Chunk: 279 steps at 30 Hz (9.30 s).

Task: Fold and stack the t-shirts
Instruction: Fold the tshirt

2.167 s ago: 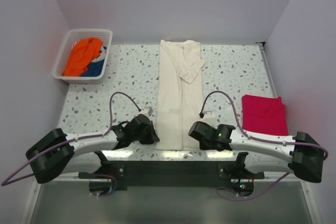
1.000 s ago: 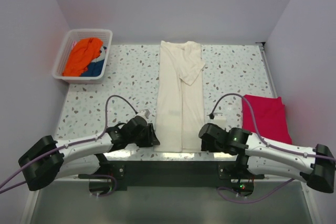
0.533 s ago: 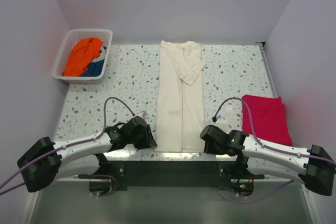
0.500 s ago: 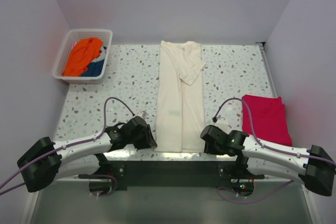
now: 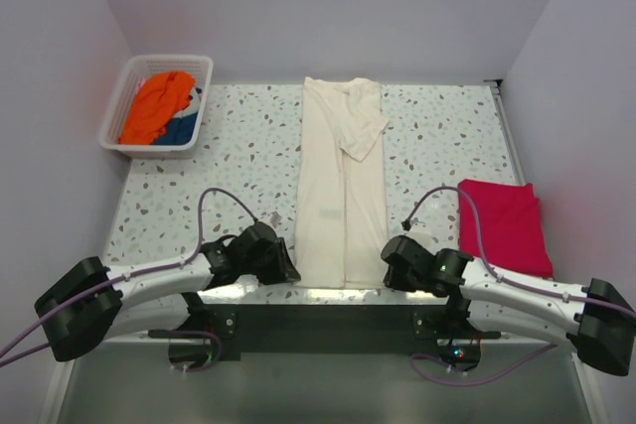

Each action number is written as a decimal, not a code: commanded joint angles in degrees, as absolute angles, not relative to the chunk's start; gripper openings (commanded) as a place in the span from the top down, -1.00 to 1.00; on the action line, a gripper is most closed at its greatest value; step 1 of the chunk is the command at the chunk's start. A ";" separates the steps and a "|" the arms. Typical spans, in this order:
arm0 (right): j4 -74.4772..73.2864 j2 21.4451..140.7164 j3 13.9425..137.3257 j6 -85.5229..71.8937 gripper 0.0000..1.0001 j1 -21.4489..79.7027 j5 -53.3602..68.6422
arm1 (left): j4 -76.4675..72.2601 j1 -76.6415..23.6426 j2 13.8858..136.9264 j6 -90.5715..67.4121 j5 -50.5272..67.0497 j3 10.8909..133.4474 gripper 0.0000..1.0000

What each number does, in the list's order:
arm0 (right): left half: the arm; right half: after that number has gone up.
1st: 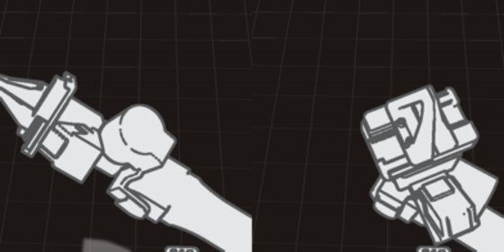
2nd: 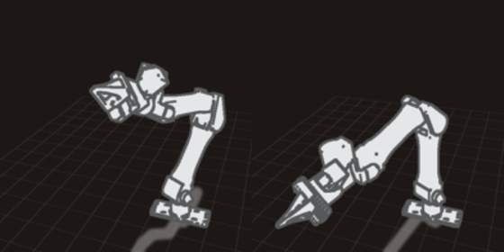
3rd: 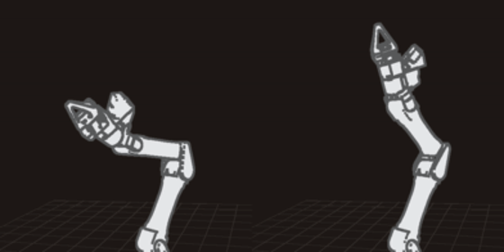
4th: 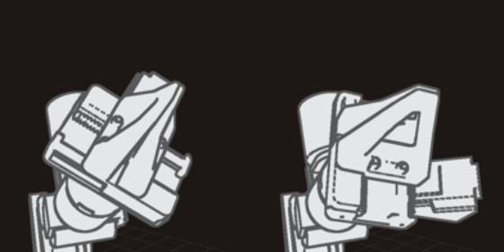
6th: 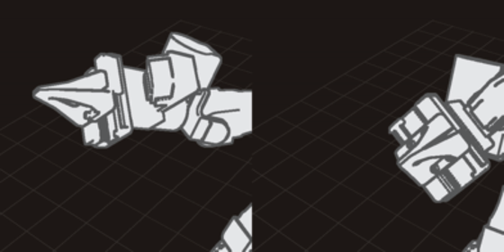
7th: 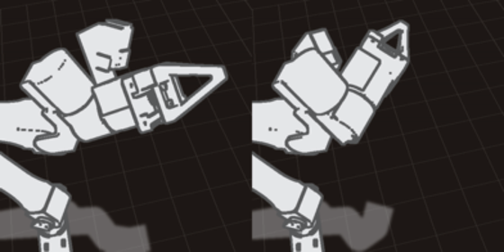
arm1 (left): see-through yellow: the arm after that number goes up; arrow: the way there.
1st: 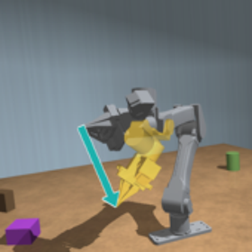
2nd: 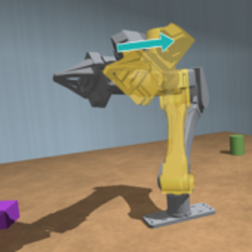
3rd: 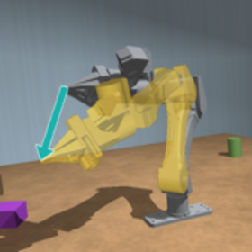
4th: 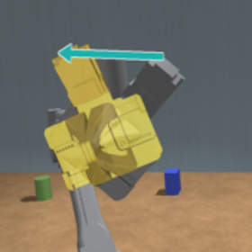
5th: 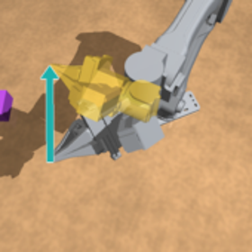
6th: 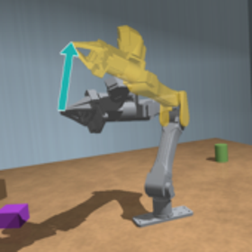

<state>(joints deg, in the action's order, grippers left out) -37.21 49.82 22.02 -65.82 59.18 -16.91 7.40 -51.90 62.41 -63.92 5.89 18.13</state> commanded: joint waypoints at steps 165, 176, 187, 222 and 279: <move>-27.50 119.43 93.76 -20.13 0.16 27.42 -11.59 | 8.44 -22.94 119.44 -31.03 14.24 86.22 0.81; -27.16 123.14 89.84 -21.27 -0.30 26.63 -12.13 | 13.53 -23.29 121.21 -37.17 2.56 81.04 0.81; -21.89 114.18 74.63 -26.10 -0.34 31.46 -10.63 | 11.96 -23.99 107.77 -42.18 -2.64 65.23 0.85; -21.89 87.00 57.04 -31.29 0.31 25.40 -2.99 | 3.53 -25.40 74.44 -40.34 12.21 38.49 0.22; -19.34 63.11 24.26 -51.41 0.07 31.90 4.83 | 3.60 -31.38 68.03 -48.16 13.98 20.31 -0.08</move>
